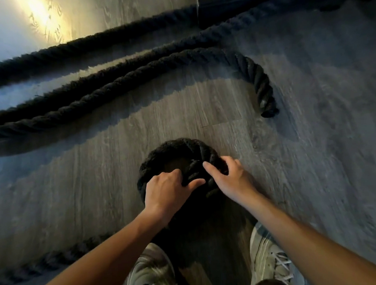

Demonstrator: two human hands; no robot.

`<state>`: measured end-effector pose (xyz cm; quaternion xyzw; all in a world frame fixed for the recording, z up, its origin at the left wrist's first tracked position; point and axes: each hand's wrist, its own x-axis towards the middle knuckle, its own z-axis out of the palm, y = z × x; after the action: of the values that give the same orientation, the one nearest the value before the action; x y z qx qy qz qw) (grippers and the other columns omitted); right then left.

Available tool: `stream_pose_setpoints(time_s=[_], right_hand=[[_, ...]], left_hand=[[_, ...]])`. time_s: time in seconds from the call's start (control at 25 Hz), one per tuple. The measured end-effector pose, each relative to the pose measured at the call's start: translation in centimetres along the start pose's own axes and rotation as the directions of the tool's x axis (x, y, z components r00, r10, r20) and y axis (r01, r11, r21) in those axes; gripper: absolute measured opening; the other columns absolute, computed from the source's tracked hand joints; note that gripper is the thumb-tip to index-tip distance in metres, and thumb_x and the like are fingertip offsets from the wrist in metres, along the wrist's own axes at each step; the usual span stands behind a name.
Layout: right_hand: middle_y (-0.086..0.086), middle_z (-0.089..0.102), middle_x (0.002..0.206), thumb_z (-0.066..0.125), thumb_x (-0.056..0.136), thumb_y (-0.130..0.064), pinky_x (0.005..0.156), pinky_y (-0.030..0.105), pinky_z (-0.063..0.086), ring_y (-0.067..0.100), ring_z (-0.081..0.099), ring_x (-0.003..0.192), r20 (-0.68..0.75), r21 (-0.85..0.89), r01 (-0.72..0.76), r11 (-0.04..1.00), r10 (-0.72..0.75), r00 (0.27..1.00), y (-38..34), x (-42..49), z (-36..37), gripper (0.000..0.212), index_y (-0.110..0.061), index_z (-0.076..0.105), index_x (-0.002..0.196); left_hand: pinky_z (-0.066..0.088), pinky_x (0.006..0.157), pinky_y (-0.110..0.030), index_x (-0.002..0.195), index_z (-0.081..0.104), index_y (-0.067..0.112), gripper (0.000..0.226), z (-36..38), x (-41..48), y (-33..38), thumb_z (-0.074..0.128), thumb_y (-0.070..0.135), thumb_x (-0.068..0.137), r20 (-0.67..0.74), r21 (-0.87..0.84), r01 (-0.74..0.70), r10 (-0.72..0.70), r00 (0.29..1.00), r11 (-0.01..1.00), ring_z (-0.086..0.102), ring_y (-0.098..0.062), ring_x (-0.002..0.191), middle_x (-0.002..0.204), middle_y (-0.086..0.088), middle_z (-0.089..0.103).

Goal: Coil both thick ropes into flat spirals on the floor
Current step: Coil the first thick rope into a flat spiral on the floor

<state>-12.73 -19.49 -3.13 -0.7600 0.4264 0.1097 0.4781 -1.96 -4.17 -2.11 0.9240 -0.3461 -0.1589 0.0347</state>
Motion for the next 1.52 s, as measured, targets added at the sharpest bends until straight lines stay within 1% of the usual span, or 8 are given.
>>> stream_pose_setpoints(time_s=[0.2, 0.32, 0.48, 0.76, 0.92, 1.2, 1.4, 1.52], right_hand=[[0.02, 0.034, 0.145, 0.052, 0.079, -0.073, 0.103, 0.044, 0.036, 0.037, 0.034, 0.135, -0.065, -0.226, -0.143, 0.964, 0.132, 0.989, -3.8, 1.0, 1.9, 0.098, -0.005, 0.025, 0.143], [0.02, 0.035, 0.14, 0.053, 0.081, -0.065, 0.1, 0.044, 0.037, 0.039, 0.034, 0.132, -0.07, -0.213, -0.173, 0.962, 0.162, 0.984, -4.1, 1.6, 2.3, 0.086, -0.003, 0.029, 0.135], [0.019, 0.035, 0.137, 0.054, 0.082, -0.062, 0.097, 0.044, 0.036, 0.039, 0.034, 0.13, -0.076, -0.207, -0.154, 0.966, 0.141, 0.987, -3.7, 1.6, 2.5, 0.079, -0.004, 0.03, 0.13], [0.017, 0.033, 0.141, 0.055, 0.081, -0.064, 0.099, 0.045, 0.036, 0.037, 0.031, 0.132, -0.042, -0.176, -0.135, 0.975, 0.13, 0.991, -3.5, 1.9, 2.2, 0.083, -0.007, 0.029, 0.134], [0.011, 0.031, 0.141, 0.055, 0.078, -0.074, 0.107, 0.049, 0.033, 0.035, 0.033, 0.134, -0.003, -0.144, 0.007, 0.99, -0.008, 1.0, -4.0, 3.6, 0.5, 0.085, -0.023, 0.029, 0.14], [0.007, 0.035, 0.13, 0.066, 0.067, -0.075, 0.105, 0.047, 0.039, 0.032, 0.038, 0.129, -0.011, -0.135, 0.082, 0.987, -0.084, 0.996, -3.7, 4.2, 0.8, 0.087, -0.033, 0.034, 0.137], [0.011, 0.037, 0.137, 0.077, 0.059, -0.062, 0.102, 0.05, 0.041, 0.036, 0.037, 0.128, -0.101, -0.279, 0.068, 0.958, -0.1, 0.99, -4.0, 4.4, 1.0, 0.104, -0.027, 0.028, 0.144], [0.012, 0.037, 0.139, 0.075, 0.059, -0.06, 0.1, 0.048, 0.043, 0.036, 0.037, 0.128, -0.106, -0.324, 0.099, 0.941, -0.14, 0.984, -3.8, 4.3, 0.9, 0.111, -0.023, 0.022, 0.15]], left_hand=[[0.04, 0.056, -0.027, 0.079, 0.048, 0.025, 0.059, 1.1, -2.3, -2.1, 0.059, 0.082, 0.074, -0.107, -0.228, -0.111, 0.088, 0.99, 0.967, 0.056, -0.01, 0.056, 0.063, 0.011, 0.058], [0.046, 0.073, -0.03, 0.098, 0.052, 0.03, 0.054, 1.0, -3.6, -4.2, 0.06, 0.079, 0.076, -0.051, -0.15, -0.398, 0.395, 0.917, 0.905, 0.061, -0.012, 0.085, 0.085, 0.014, 0.062], [0.032, 0.114, -0.052, 0.137, 0.058, 0.027, 0.075, -2.4, 0.5, -11.0, 0.051, 0.075, 0.081, 0.147, 0.254, -0.785, 0.779, 0.609, 0.566, 0.049, -0.026, 0.139, 0.138, 0.001, 0.064], [-0.003, 0.121, -0.055, 0.126, 0.052, 0.024, 0.052, -2.6, 9.3, -14.2, 0.03, 0.061, 0.096, 0.427, 0.444, -0.895, 0.889, 0.163, -0.05, 0.056, -0.025, 0.132, 0.121, -0.003, 0.067], [0.038, 0.104, -0.053, 0.116, 0.057, 0.023, 0.057, -2.9, 6.6, -14.0, 0.031, 0.069, 0.096, 0.287, 0.461, -0.878, 0.915, 0.285, 0.129, 0.062, -0.025, 0.112, 0.107, -0.001, 0.066], [0.043, 0.075, -0.044, 0.104, 0.063, 0.019, 0.061, 0.8, -0.6, -4.4, 0.035, 0.071, 0.092, -0.011, 0.283, -0.388, 0.407, 0.913, 0.877, 0.061, -0.028, 0.09, 0.096, -0.002, 0.068], [0.04, 0.084, -0.044, 0.113, 0.063, 0.024, 0.065, 1.5, -1.7, 0.4, 0.031, 0.076, 0.09, 0.029, 0.171, -0.112, 0.109, 0.994, 0.979, 0.059, -0.024, 0.1, 0.106, 0.003, 0.067], [0.04, 0.094, -0.042, 0.132, 0.059, 0.028, 0.072, 0.3, -0.4, -3.4, 0.032, 0.08, 0.089, 0.078, 0.132, -0.406, 0.399, 0.914, 0.904, 0.057, -0.023, 0.112, 0.122, 0.003, 0.064]])
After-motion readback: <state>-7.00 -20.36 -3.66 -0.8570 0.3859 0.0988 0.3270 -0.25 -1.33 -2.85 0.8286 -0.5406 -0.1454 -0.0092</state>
